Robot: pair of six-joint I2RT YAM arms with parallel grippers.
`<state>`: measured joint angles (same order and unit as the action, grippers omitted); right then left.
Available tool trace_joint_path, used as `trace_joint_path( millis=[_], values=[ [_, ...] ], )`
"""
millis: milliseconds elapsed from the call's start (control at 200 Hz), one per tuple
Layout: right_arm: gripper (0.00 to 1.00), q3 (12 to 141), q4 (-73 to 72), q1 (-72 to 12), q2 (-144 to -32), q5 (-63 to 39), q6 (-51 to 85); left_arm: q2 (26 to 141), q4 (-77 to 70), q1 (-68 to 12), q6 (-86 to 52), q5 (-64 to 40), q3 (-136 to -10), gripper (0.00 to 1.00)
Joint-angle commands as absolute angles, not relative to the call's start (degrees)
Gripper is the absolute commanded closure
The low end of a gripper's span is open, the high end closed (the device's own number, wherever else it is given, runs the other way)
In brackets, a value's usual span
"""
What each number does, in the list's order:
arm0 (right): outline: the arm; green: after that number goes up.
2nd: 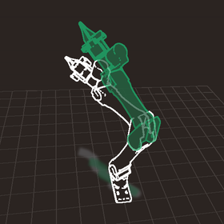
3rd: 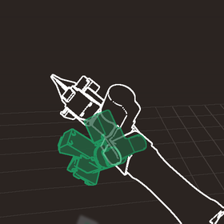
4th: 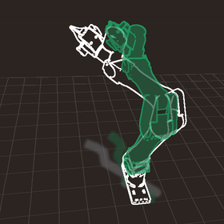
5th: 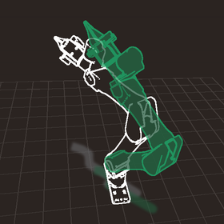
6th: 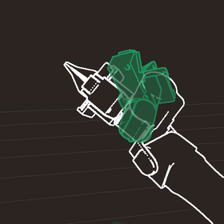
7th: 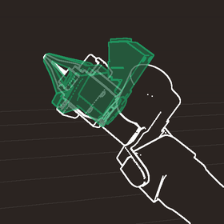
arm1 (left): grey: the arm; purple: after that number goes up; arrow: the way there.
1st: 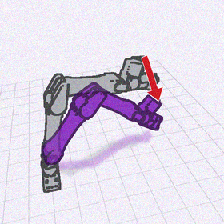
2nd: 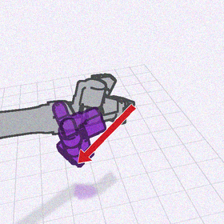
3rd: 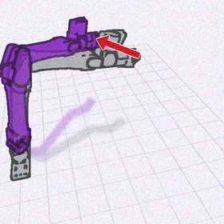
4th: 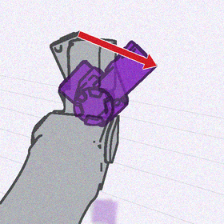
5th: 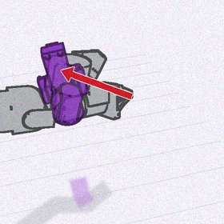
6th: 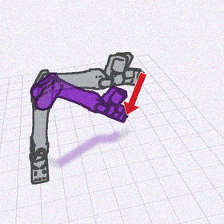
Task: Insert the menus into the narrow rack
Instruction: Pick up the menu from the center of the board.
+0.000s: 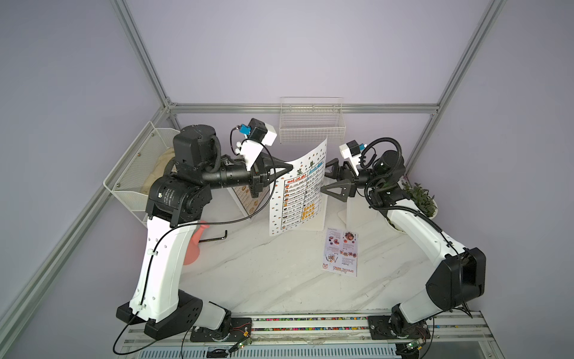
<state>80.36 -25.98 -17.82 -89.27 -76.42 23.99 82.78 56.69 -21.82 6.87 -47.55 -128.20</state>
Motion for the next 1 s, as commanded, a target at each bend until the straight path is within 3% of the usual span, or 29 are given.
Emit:
trace_joint_path(
  millis=[0,340,735,995],
  values=[
    [0.05,81.2,-27.3,-18.4,-90.2,-78.9,24.5,81.5,56.1,-21.8,8.2,-47.5,-131.1,1.0],
    [0.1,81.2,-26.3,-18.5,-89.7,-78.6,24.5,81.5,57.0,-21.4,9.4,-42.7,-130.7,1.0],
    [0.37,78.7,-25.7,-18.7,-85.5,-78.9,25.0,81.5,54.1,-21.3,7.8,-33.3,-130.6,1.0],
    [0.58,77.7,-26.6,-19.0,-84.8,-75.1,25.5,79.1,50.1,-21.3,5.3,-34.5,-128.3,1.0]
  ],
)
